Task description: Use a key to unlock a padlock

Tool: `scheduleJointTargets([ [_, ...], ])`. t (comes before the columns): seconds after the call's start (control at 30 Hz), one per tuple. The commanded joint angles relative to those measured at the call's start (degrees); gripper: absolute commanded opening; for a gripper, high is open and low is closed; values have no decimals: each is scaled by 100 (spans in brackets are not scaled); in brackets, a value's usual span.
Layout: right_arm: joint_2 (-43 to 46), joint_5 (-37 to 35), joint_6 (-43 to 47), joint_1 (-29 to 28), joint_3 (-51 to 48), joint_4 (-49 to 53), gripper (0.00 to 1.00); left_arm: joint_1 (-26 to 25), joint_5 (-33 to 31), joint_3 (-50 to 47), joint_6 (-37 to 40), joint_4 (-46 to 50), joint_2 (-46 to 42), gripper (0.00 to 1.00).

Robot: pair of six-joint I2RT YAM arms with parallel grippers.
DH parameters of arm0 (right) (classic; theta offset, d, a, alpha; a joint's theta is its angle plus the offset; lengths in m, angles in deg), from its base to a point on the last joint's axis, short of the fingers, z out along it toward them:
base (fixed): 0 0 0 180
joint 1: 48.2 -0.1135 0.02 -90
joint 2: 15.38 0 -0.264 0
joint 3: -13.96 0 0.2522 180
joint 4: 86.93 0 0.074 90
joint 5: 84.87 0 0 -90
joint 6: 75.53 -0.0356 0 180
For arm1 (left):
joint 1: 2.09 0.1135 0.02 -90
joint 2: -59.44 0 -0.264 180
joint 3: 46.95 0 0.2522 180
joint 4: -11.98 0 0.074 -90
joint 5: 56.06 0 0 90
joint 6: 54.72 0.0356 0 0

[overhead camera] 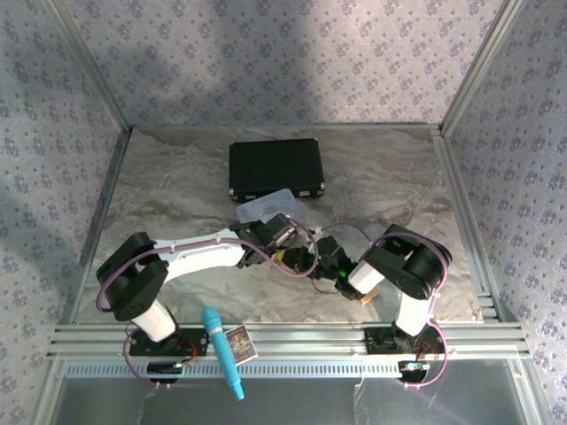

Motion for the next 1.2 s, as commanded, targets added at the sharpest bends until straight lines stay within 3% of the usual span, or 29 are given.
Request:
scheduleJointTargets([
  [0.0, 30, -601, -229, 17, -191, -211, 0, 15, 393, -308, -91, 494, 121, 35],
  [0.27, 128, -949, -263, -93, -215, -459, 0, -5, 351, -337, -125, 487, 198, 35],
  [0.57, -850, -1606, -975, -305, -17, -1582, 0, -48, 393, -368, -139, 480, 311, 35],
  [0.97, -505, -2382, -1085, -319, -183, -1575, 0, -88, 299, -472, -106, 406, 320, 35],
  [1.17, -383, -2412, -1045, -202, -275, -1576, 0, -88, 265, -523, -96, 399, 312, 35],
])
